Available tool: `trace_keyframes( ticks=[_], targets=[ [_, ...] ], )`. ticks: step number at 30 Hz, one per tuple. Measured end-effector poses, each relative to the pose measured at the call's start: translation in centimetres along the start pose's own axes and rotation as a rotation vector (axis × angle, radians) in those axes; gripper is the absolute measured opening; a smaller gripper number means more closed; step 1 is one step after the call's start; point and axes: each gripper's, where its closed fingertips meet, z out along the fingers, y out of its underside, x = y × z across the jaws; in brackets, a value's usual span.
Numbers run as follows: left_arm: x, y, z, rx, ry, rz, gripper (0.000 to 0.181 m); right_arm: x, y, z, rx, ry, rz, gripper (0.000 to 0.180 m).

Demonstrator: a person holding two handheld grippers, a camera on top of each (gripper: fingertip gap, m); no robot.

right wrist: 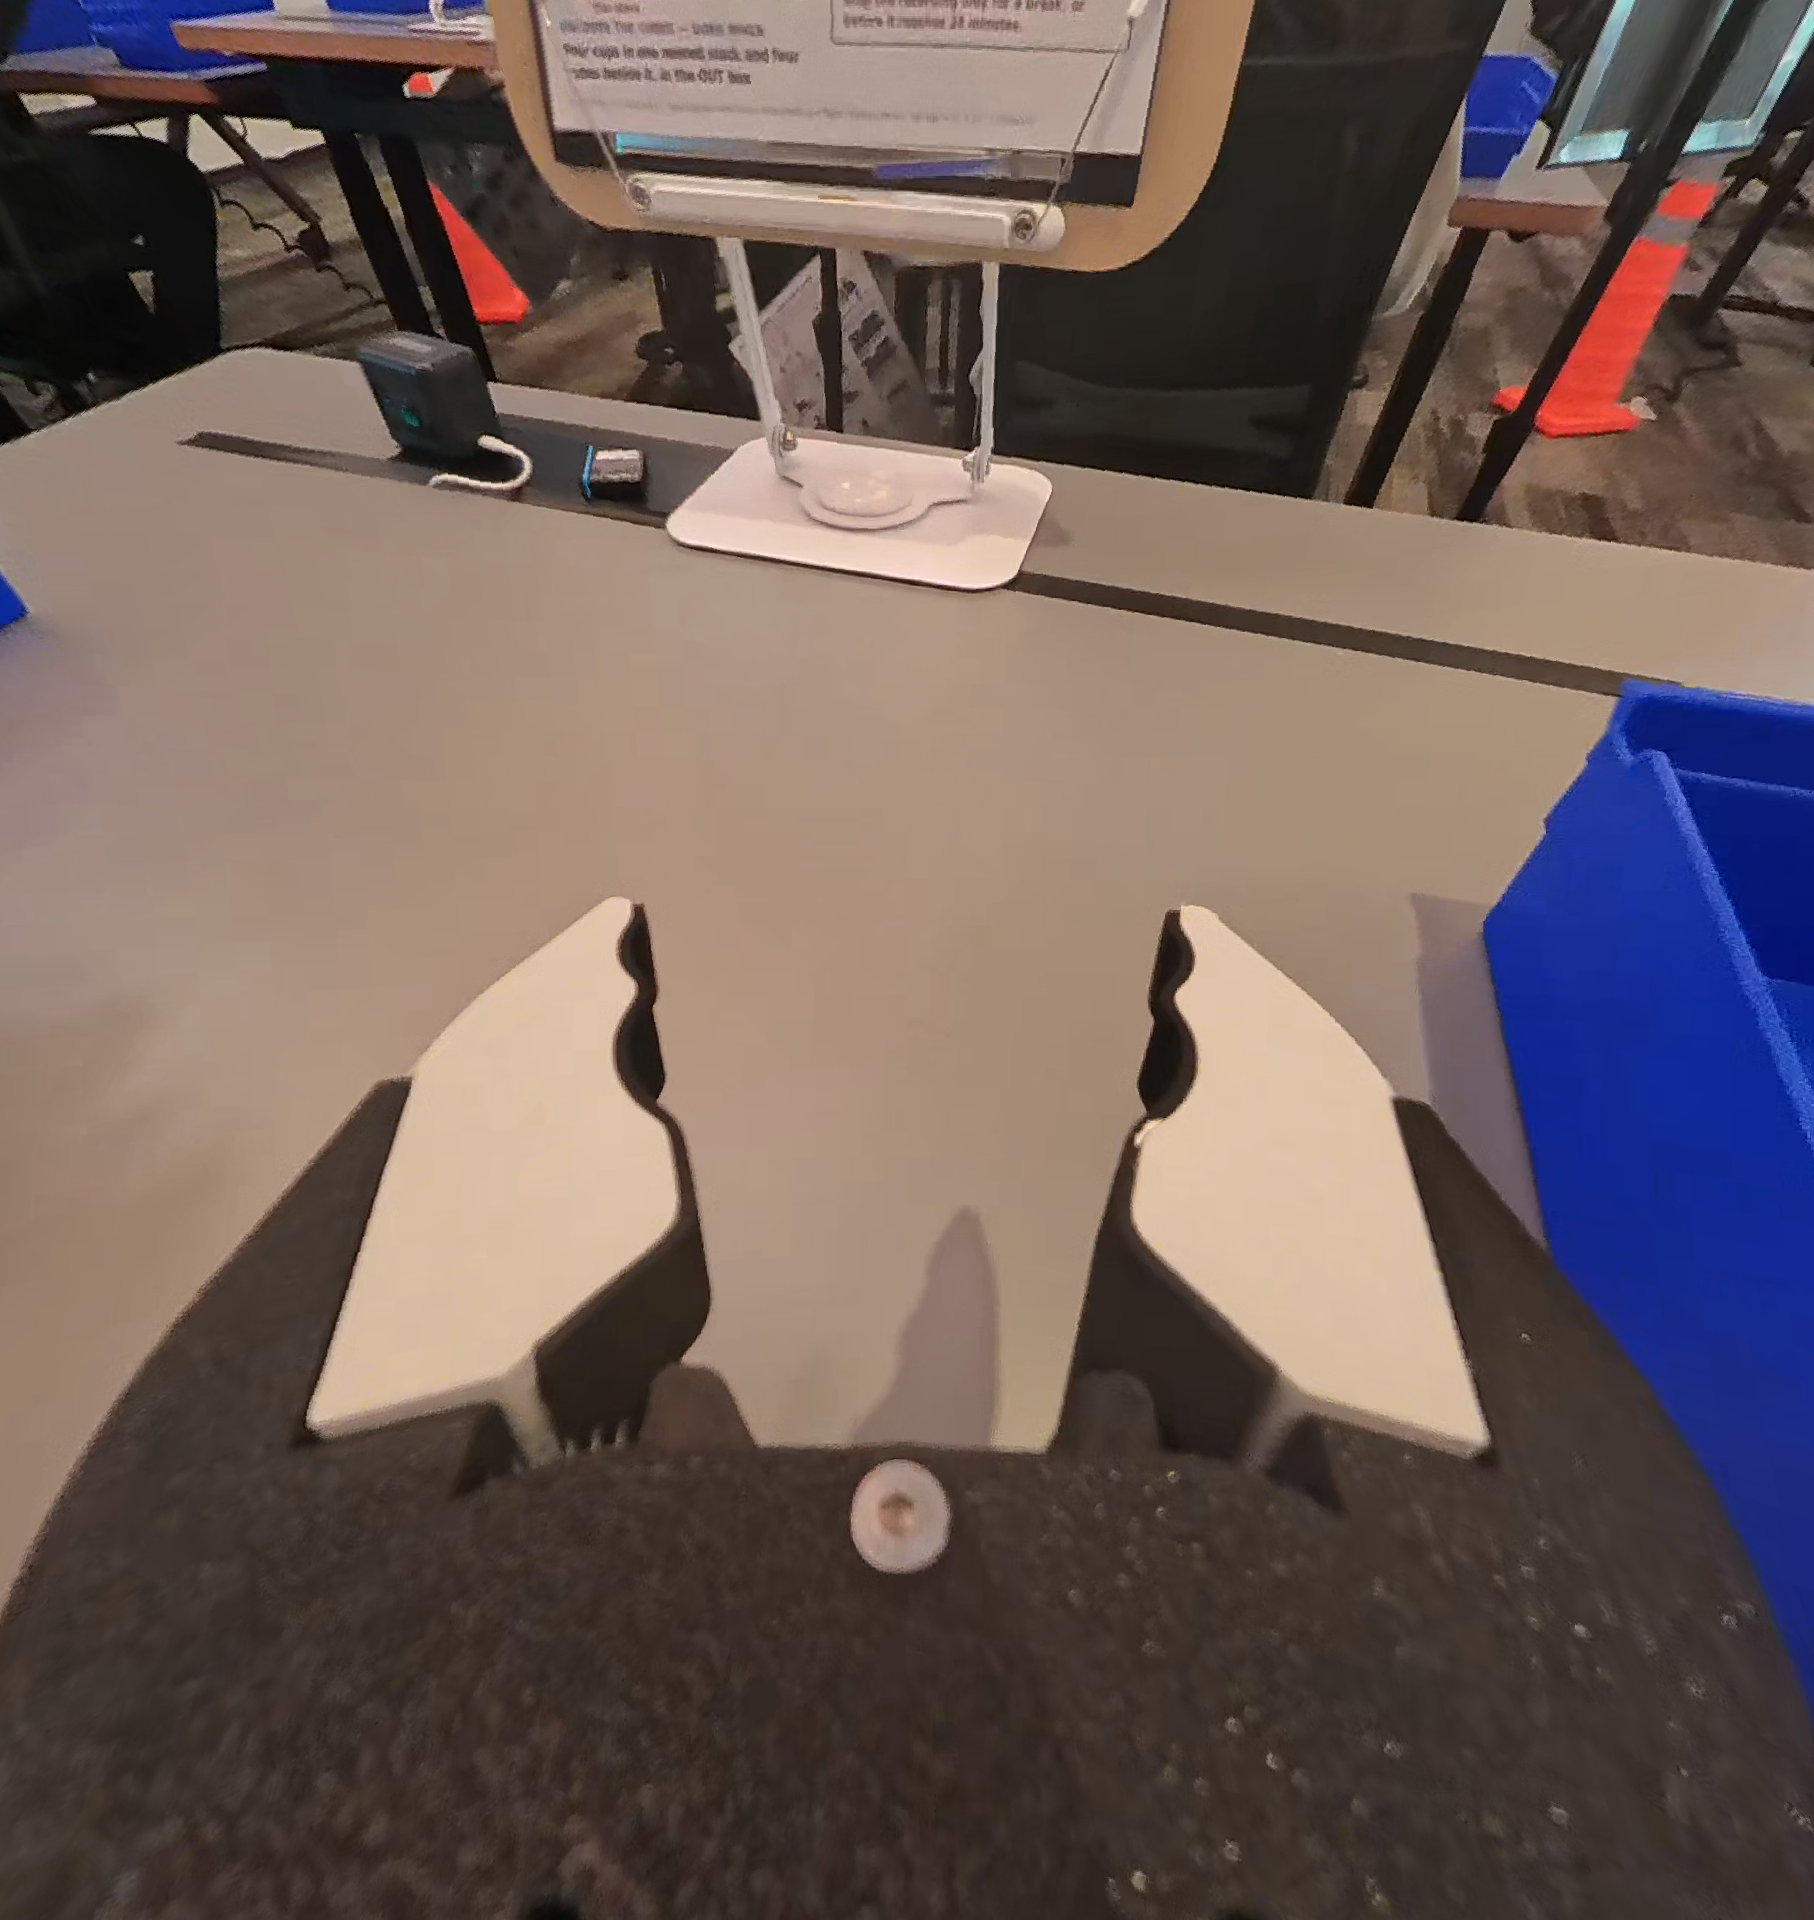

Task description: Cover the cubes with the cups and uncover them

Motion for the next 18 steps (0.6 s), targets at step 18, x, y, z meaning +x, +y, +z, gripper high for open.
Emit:
trace_keyframes(
  ticks=[18],
  targets=[
    [-16.8, -2.0, -19.9, -0.325, -0.465, -0.039, 0.072, -3.8, 0.5, -3.0, -0.011, -0.144, -0.018, 0.088]
  ],
)
